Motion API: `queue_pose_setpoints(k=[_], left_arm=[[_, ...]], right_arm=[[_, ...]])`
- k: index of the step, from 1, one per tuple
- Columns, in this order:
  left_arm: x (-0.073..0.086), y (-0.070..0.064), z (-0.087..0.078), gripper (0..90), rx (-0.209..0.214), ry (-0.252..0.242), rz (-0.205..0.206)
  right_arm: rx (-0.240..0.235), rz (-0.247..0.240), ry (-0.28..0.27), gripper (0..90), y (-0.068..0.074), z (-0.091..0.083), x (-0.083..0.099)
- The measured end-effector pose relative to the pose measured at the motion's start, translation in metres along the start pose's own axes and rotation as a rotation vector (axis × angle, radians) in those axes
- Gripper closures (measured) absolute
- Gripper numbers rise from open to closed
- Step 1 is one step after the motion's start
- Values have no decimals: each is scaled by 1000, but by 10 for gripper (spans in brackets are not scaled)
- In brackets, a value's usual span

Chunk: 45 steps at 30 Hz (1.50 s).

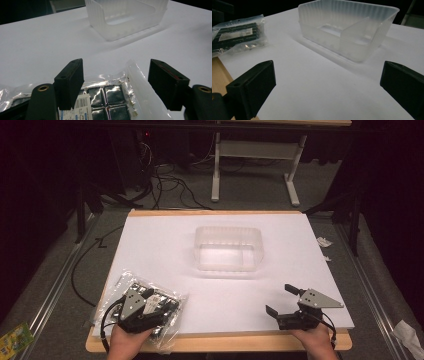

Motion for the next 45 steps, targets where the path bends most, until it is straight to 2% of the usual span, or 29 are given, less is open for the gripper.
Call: queue_pose_setpoints(k=[3,7,20,26,30,34,41,42,43,44,45], left_arm=[[6,2,1,292,1,13,-14],[8,2,0,290,6,18,-25],[6,2,-3,283,15,11,-9],[7,7,-4,258,0,19,-13],[12,25,-9,260,-42,25,-59],[25,51,-17,270,-96,46,-111],[65,99,-40,293,-222,133,-201],[75,111,-47,316,-272,152,-219],[81,117,-50,336,-291,160,-237],[88,123,-55,346,-310,167,-272],[88,123,-55,361,-310,167,-272]], right_arm=[[-5,38,0,0,-3,0,0],[3,41,-7,0,-5,0,-2],[10,56,-17,0,-7,-3,-2],[15,59,-17,0,-8,-3,-2],[12,57,-25,0,-8,-4,-3],[12,59,-18,0,-8,-3,-2],[13,56,-14,0,-7,-3,-1],[13,57,-14,1,-7,-3,-2],[13,55,-14,1,-8,-3,-2],[13,55,-14,1,-8,-3,-2],[13,56,-13,1,-8,-3,-1]])
Point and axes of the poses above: each handheld gripper's, and its own axes: z roughly forward along the jaws, x roughly out of its underside, y roughly to its left, the point moved 10 cm from there along z, roughly forward along the jaws, and after that the axes turned 12 degrees about z, right-handed, at the moved point
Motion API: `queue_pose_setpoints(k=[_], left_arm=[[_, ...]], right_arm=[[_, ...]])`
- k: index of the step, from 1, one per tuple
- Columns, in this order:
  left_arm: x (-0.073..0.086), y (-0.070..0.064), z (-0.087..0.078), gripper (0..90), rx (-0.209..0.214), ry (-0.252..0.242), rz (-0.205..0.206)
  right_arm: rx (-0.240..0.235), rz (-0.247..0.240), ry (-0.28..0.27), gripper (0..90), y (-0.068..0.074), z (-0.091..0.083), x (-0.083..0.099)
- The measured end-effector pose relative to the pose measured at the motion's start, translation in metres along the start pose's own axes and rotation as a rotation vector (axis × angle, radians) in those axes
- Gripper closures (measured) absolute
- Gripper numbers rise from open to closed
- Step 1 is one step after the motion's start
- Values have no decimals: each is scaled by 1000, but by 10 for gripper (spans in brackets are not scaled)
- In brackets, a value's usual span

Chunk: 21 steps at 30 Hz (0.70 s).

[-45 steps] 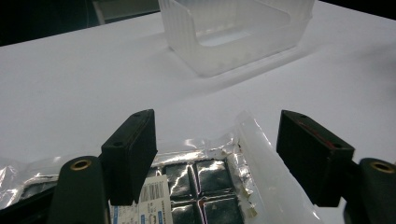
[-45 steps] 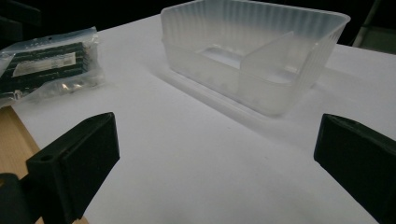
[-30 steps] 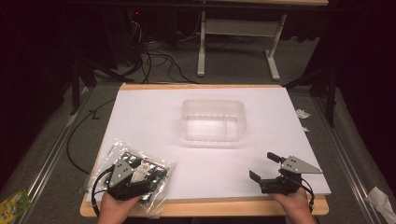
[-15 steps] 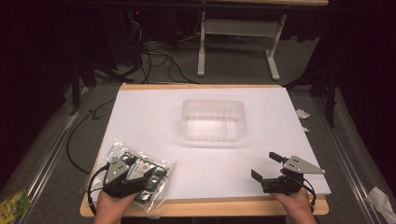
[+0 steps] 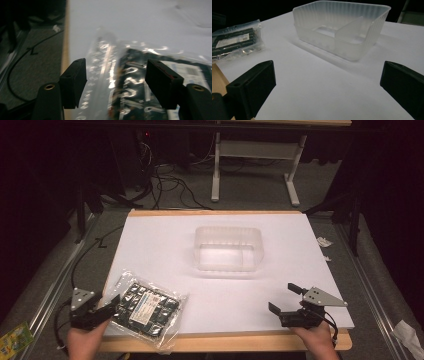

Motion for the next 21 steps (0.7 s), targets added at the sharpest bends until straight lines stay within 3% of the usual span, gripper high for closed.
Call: queue_pose_setpoints(k=[1,3,6,14,18,21], left_arm=[[13,18,-2,376,-29,21,-71],[23,29,-3,388,-47,35,-111],[34,38,-7,416,-38,34,-165],[57,36,-13,456,86,26,-314],[56,29,-13,527,129,13,-328],[54,24,-13,594,121,22,-299]], right_arm=[[0,1,0,2,0,0,0],[-2,3,1,2,0,1,0],[-5,-3,2,3,1,1,0],[1,-3,1,6,1,0,0],[1,-3,4,7,1,1,0],[3,-4,6,8,2,2,1]])
Point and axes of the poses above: each handheld gripper's, and its own axes: z roughly forward along the jaws, x roughly out of its underside, y roughly to its left, the point moved 10 cm from there along z, roughly forward along the jaws, and after that the axes turned 12 degrees about z, right-handed, at the moved point
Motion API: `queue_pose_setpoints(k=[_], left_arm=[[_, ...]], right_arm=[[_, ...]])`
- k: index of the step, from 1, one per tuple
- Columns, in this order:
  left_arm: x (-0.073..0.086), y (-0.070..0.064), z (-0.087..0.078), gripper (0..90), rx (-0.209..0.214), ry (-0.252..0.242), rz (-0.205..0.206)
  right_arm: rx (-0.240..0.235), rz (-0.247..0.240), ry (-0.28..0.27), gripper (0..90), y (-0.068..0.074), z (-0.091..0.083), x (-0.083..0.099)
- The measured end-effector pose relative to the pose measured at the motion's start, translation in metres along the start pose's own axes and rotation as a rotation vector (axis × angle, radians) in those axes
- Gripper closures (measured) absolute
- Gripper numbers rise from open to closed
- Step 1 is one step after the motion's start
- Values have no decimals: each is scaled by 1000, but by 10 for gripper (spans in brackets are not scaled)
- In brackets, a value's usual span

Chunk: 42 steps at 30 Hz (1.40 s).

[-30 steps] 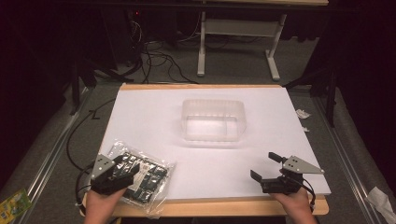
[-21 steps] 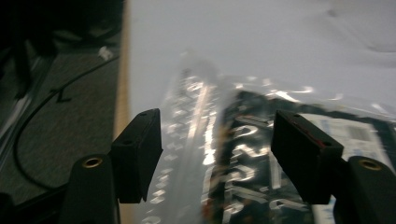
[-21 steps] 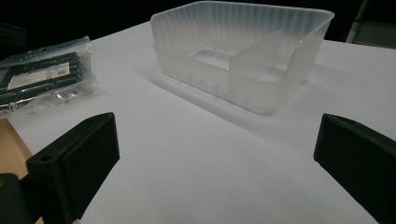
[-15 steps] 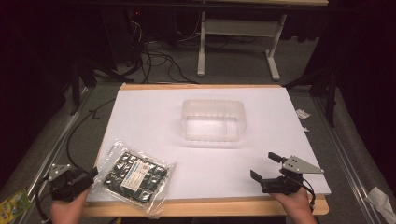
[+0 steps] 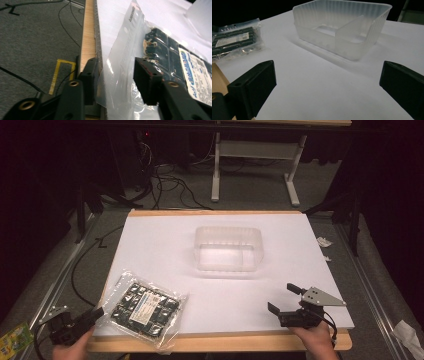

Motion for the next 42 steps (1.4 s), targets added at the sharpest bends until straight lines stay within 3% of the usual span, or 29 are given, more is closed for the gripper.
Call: queue_pose_setpoints(k=[4,7,12,14,27,34,42], left_arm=[[0,-5,2,715,6,9,17],[-3,-12,3,820,1,9,68],[-7,-21,4,880,12,18,128],[-12,-24,2,886,5,-4,151],[-56,-52,-19,893,-25,-201,194],[-86,-81,-26,893,-12,-307,243],[-114,-116,-23,893,33,-371,282]], right_arm=[[2,6,-1,10,-1,-1,0],[1,10,-4,11,-1,-1,-1],[2,11,-8,17,-2,-2,-1],[0,7,-12,18,-2,-2,-2],[7,9,-13,26,-2,-2,-1],[5,14,-13,30,-2,-1,-1],[7,23,-26,35,-3,-4,-2]])
Point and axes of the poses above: each handheld gripper's, and its own axes: z roughly forward along the jaws, x roughly out of its underside, y roughly to its left, the point moved 10 cm from there along z, roughly forward along the jaws, and after that the axes turned 12 degrees about z, right-handed, at the moved point
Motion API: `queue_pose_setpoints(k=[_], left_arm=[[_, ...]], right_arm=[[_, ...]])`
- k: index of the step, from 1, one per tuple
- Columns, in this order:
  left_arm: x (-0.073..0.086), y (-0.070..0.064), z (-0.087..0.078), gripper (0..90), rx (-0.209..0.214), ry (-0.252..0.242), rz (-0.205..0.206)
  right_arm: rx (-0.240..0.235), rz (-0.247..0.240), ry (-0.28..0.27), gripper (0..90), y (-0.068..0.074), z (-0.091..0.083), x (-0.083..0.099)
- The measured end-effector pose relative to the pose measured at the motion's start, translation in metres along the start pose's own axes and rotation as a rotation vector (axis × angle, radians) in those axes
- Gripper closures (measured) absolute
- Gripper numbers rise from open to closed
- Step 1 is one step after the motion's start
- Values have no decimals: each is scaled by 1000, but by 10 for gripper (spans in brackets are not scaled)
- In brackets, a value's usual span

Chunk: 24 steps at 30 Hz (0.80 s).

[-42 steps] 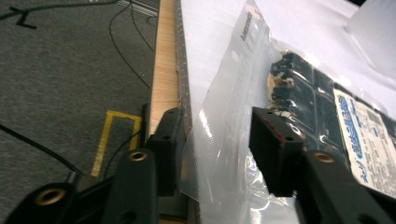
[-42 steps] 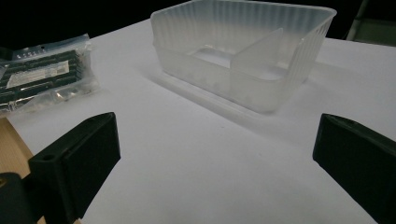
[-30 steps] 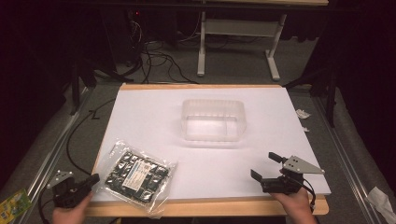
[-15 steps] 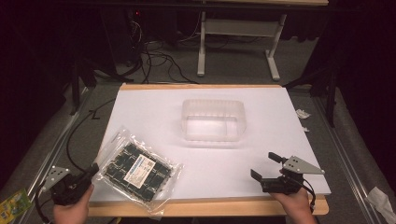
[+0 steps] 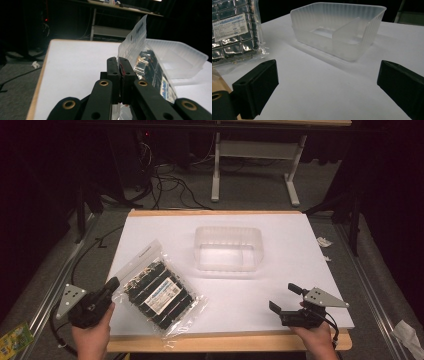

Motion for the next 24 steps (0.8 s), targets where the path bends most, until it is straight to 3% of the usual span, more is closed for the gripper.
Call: queue_pose_setpoints(k=[6,15,24], left_arm=[[-25,-28,19,893,46,-50,49],[-50,-77,49,893,130,-85,113],[-74,-112,73,894,202,-133,130]], right_arm=[[8,4,-8,37,-1,-2,-1],[12,14,-17,39,-4,-4,-2],[11,15,-22,40,-4,-5,-2]])
Point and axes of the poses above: each handheld gripper's, and its own axes: z roughly forward along the jaws, x roughly out of its underside, y roughly to its left, the point moved 10 cm from there along z, roughly forward along the jaws, and after that the axes turned 12 degrees about z, right-handed, at the moved point
